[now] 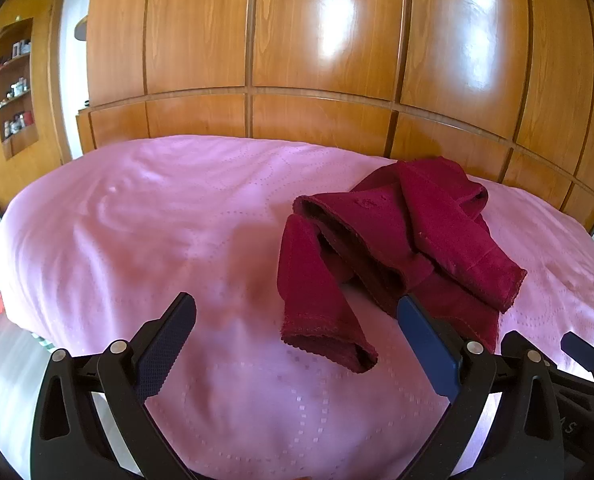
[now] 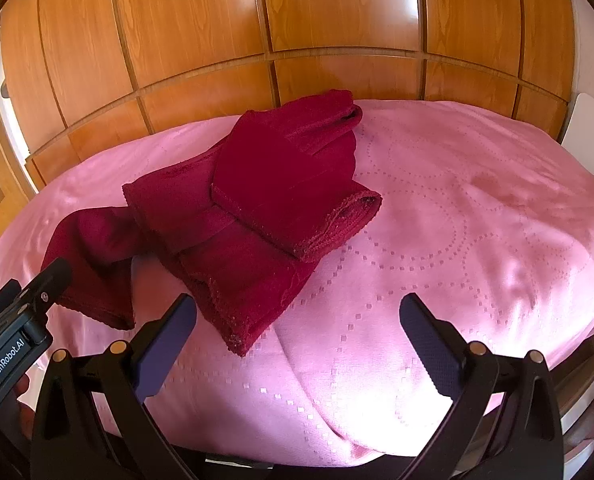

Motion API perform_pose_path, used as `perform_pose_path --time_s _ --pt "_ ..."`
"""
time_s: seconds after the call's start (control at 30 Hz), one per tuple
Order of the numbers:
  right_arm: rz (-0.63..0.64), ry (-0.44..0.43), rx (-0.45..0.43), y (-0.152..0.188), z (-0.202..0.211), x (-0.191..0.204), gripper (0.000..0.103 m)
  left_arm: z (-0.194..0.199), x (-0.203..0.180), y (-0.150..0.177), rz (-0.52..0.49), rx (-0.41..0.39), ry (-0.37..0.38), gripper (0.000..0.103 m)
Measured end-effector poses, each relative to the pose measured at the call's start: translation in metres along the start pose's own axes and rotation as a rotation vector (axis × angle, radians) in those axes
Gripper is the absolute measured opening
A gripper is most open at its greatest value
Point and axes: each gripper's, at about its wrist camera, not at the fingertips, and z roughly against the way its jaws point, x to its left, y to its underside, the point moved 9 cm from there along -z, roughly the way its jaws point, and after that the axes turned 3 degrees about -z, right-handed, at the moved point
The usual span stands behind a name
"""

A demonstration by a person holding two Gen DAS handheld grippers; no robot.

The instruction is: Fold small clothes

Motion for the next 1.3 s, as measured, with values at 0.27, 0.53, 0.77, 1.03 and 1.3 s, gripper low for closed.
perform_pose_path --time_s 0.27,0.53,0.77,1.03,1.3 --pt "0.002 -0.003 0.002 0.001 0.0 0.0 0.101 0.0 0.0 0.0 0.0 -0.001 -0.001 0.1" --pt "0.005 -0.002 0.001 0.001 -0.001 0.002 0.101 0.0 0.0 -0.001 -0.001 -0.001 -0.001 0.1" --pt "0.005 -0.002 0.002 0.001 -0.002 0.002 0.101 0.0 0.001 -0.001 0.0 0.0 -0.002 0.1" --pt "0.003 -0.005 0.014 0.003 -0.004 0.004 0.101 -0.002 0.002 -0.002 0.0 0.008 -0.001 0.1" --pt "0.023 -0.033 0.015 -0.001 -0.008 0.005 0.101 -0.011 0.003 0.002 0.007 0.037 -0.004 0.1"
